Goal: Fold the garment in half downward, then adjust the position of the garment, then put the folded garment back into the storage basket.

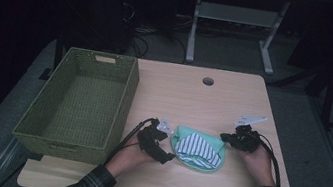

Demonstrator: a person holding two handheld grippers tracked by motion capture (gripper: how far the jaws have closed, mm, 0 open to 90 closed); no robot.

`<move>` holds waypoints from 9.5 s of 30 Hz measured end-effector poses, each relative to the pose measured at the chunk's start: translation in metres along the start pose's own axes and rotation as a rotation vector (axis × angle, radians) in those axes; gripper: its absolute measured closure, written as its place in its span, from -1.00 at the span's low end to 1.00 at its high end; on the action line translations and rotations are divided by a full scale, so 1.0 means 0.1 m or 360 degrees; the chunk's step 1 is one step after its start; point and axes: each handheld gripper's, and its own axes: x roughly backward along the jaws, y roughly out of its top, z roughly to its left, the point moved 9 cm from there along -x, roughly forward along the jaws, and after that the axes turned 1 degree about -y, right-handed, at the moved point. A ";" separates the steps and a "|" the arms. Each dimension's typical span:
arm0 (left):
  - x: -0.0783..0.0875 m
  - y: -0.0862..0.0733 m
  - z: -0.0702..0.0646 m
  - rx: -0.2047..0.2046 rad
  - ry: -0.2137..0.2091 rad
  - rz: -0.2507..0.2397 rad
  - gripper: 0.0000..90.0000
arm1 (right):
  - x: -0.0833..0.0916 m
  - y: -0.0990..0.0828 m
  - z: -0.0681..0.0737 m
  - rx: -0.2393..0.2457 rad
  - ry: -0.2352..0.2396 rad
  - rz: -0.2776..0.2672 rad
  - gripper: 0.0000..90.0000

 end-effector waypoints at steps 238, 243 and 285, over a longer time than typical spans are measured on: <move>1.95 -1.07 1.83 0.0576 0.0637 -0.0011 0.68 | 0.33 -0.59 -0.13 -0.0237 -0.0396 -0.0099 -0.93; 1.79 -1.18 1.87 0.0617 0.0624 0.0033 0.68 | 0.33 -0.59 -0.13 -0.0235 -0.0396 -0.0099 -0.93; 1.97 -0.46 1.54 0.0580 0.0450 -0.0275 -0.62 | 0.33 -0.59 -0.12 -0.0231 -0.0391 -0.0096 -0.93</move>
